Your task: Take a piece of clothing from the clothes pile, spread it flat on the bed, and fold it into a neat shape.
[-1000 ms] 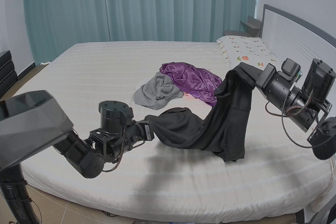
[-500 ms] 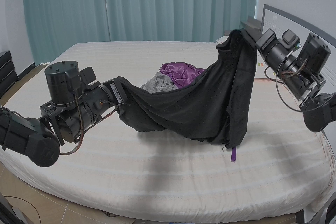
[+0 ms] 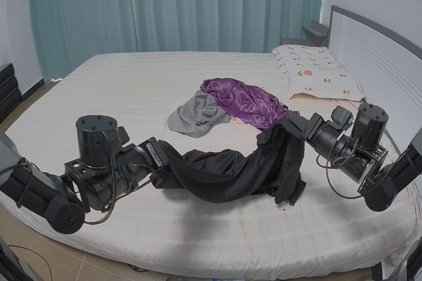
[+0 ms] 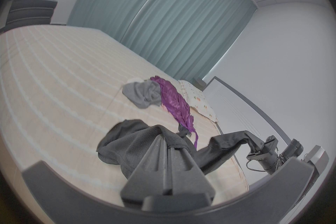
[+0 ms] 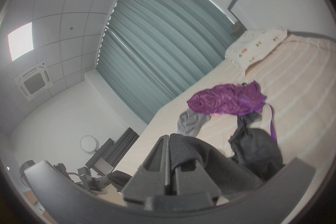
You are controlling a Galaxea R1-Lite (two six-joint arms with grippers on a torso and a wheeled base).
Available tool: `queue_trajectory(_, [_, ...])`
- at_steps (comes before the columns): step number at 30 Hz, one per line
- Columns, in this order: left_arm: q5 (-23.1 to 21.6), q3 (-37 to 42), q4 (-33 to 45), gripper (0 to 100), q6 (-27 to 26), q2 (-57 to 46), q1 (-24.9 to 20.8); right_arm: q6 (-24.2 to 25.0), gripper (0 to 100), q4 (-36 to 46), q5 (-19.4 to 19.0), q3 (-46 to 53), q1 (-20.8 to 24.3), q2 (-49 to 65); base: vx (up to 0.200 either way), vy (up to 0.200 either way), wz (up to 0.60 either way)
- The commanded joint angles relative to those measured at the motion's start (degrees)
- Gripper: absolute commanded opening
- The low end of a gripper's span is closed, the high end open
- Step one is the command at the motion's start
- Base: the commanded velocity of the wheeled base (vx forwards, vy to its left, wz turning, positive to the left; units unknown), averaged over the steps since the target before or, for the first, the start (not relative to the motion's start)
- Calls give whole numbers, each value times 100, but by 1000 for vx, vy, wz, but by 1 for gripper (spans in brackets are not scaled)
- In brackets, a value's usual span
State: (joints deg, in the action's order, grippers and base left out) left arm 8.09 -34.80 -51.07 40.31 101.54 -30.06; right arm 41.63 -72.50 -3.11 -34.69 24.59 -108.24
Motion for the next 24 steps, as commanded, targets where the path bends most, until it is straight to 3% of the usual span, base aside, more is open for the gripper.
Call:
queue_trajectory(1, [-10,141,-17,0,143,244,-114,179,0,-63,12,253,134,-268,0,0,0])
queue_trajectory(10, [-27,554,-44,0,196,218,-140,425,0,-89,56,587,99,-294,0,0,0])
queue_trajectory(13, [-27,650,-44,0,196,244,-149,425,0,-256,65,701,108,-285,-200,0,0])
queue_trajectory(18, [-18,694,-44,0,196,200,-140,416,0,-511,74,833,116,-347,0,0,0])
queue_trajectory(24, [17,747,-378,0,161,261,-140,425,0,-520,74,833,134,-312,0,0,0])
